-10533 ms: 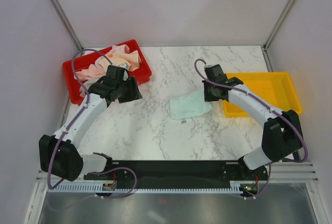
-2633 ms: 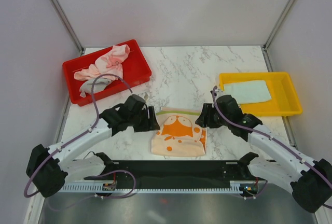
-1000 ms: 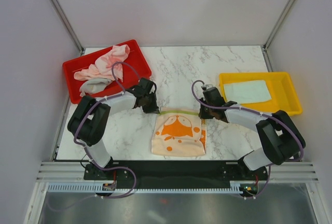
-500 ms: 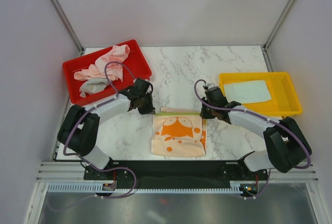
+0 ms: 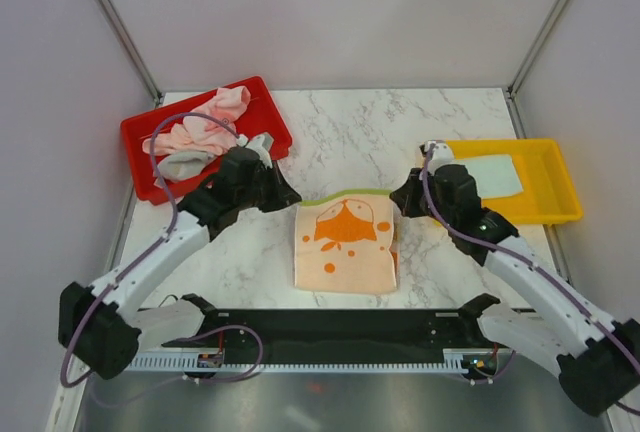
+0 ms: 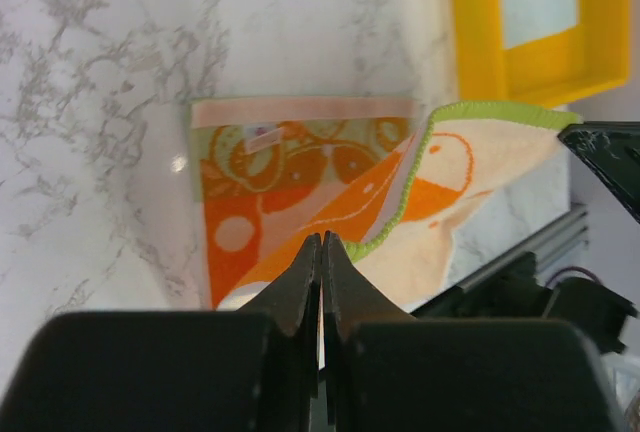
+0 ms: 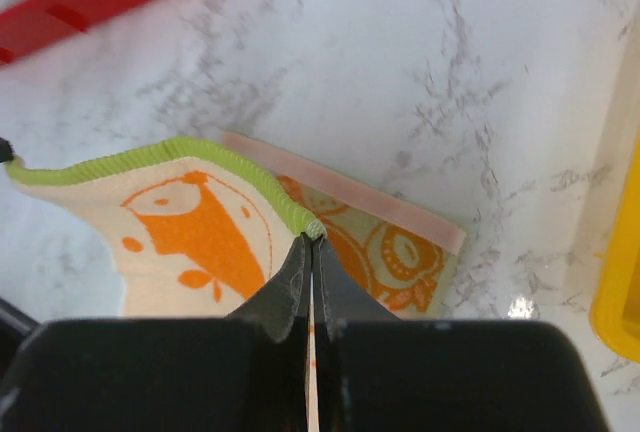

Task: Fold and stack the towels
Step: Flatten out the crumpled towel

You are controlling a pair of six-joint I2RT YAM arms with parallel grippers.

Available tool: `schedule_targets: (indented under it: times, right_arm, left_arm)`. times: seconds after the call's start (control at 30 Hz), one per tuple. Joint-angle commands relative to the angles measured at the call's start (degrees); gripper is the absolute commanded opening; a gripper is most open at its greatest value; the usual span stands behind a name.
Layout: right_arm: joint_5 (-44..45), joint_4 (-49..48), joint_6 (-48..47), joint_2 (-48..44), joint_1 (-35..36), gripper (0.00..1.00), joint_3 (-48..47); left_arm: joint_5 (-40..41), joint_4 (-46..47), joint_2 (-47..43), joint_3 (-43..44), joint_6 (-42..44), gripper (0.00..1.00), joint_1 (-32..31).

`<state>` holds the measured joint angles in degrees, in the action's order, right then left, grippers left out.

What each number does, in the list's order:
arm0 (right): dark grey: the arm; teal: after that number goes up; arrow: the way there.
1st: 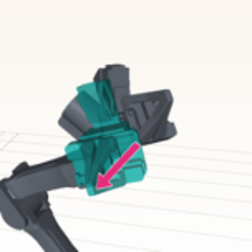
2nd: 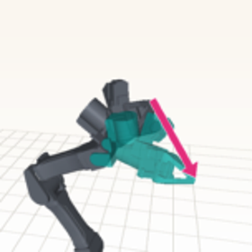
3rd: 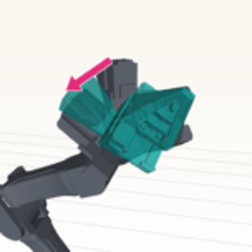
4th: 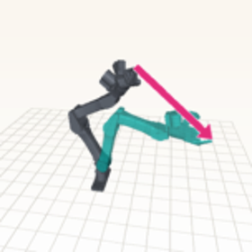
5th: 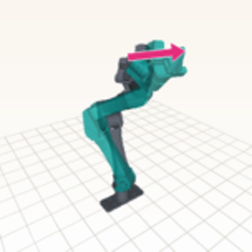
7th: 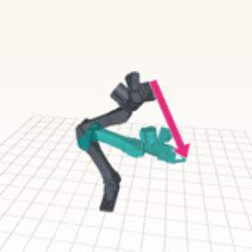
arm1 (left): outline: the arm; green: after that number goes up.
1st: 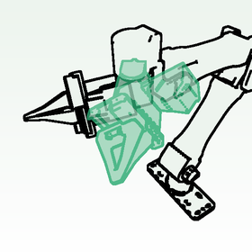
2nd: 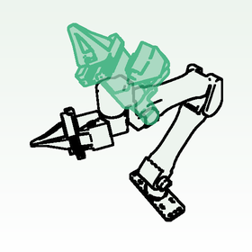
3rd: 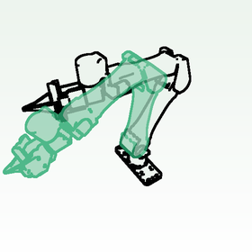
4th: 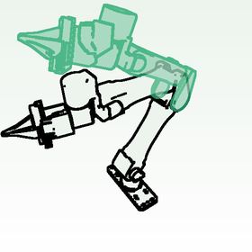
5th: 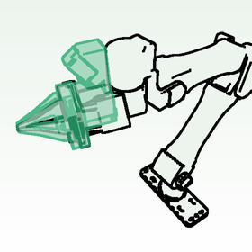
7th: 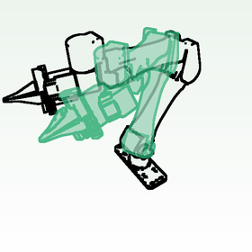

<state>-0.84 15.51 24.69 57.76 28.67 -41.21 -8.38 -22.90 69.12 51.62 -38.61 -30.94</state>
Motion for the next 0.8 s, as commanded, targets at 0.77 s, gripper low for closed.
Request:
schedule_targets:
  times: [0.77]
  right_arm:
    - [-8.0,-14.4,6.8,-13.1,0.5,0.00,-36.7]
  left_arm:
    - [-12.3,7.1,-15.3,35.8,-8.9,0.02,-4.0]
